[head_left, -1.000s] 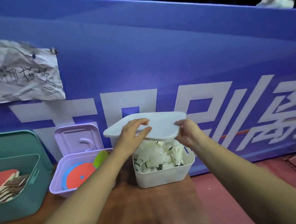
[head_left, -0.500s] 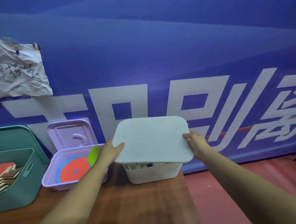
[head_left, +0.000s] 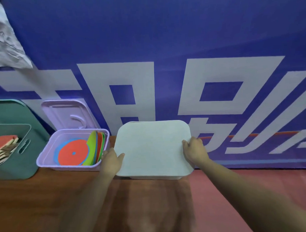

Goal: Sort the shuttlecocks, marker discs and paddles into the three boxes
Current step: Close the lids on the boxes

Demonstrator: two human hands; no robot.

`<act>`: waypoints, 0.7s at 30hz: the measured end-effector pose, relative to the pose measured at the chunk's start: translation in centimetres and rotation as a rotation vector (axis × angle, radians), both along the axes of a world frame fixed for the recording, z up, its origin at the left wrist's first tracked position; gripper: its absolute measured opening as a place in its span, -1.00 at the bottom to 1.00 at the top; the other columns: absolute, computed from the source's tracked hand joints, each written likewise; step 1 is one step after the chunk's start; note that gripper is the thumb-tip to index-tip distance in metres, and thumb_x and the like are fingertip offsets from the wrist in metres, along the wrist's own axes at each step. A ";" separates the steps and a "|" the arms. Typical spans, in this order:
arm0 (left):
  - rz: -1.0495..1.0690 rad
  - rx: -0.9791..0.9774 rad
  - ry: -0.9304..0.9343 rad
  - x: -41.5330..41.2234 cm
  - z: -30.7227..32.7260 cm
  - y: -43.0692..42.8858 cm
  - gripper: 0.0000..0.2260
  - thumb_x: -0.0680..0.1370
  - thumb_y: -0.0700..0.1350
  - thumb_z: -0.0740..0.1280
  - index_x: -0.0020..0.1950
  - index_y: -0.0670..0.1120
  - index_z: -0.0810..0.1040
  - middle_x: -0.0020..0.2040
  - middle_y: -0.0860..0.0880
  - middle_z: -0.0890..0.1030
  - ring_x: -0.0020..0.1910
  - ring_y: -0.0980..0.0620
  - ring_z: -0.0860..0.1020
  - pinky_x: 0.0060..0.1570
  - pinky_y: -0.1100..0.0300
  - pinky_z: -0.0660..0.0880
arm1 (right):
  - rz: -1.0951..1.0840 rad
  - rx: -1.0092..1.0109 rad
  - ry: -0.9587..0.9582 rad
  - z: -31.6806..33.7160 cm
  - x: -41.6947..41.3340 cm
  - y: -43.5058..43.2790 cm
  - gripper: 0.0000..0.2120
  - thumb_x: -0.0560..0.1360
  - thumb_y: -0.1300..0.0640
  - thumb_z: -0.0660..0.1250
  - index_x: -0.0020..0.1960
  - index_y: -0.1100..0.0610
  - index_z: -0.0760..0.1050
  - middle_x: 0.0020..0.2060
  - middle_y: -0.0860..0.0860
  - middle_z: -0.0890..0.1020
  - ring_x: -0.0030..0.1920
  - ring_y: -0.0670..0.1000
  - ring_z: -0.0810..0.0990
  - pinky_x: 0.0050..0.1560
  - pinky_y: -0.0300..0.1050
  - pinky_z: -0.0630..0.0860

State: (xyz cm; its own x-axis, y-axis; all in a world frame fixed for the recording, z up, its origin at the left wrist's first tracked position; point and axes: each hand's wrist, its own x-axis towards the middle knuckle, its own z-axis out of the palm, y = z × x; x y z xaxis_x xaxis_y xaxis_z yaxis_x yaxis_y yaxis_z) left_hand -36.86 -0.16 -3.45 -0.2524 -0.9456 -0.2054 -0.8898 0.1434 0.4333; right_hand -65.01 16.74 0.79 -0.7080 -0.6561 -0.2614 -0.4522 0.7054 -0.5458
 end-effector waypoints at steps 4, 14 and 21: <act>-0.020 -0.021 -0.015 -1.4 0.2 -0.1 -0.63 0.58 0.00 0.30 0.21 -0.28 0.48 0.15 -0.28 0.54 0.21 -0.26 0.45 0.22 -0.02 0.36 | 0.008 -0.005 -0.008 -0.9 -1.2 -0.7 -0.56 0.64 -0.06 0.07 0.29 0.28 0.35 0.21 0.22 0.41 -0.11 0.11 0.41 -0.05 0.00 0.38; -0.029 0.012 -0.057 -2.6 0.2 -2.5 -0.57 0.57 0.04 0.31 0.31 -0.21 0.43 0.25 -0.22 0.53 0.22 -0.21 0.50 0.26 -0.01 0.40 | -0.031 0.013 -0.020 -2.6 -1.7 -2.5 -0.65 0.64 0.03 0.07 0.30 0.26 0.30 0.23 0.21 0.35 0.12 0.27 0.49 0.09 0.14 0.45; 0.066 0.020 -0.052 -4.0 0.4 -2.5 -0.53 0.59 0.05 0.25 0.39 -0.19 0.32 0.32 -0.17 0.47 0.26 -0.18 0.48 0.25 0.03 0.40 | -0.047 0.002 -0.021 -3.6 -2.3 -3.4 -0.65 0.67 0.00 -0.07 0.21 0.22 0.32 0.15 0.18 0.46 0.03 0.24 0.53 -0.03 0.08 0.44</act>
State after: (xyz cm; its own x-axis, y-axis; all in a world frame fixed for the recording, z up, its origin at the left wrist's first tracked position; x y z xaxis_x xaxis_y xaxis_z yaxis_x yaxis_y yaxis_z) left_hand -40.87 -2.68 -3.07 -0.1786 -0.9553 -0.2356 -0.9183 0.0758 0.3887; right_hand -67.30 13.30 -2.77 -0.7321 -0.6218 -0.2782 -0.4071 0.7268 -0.5532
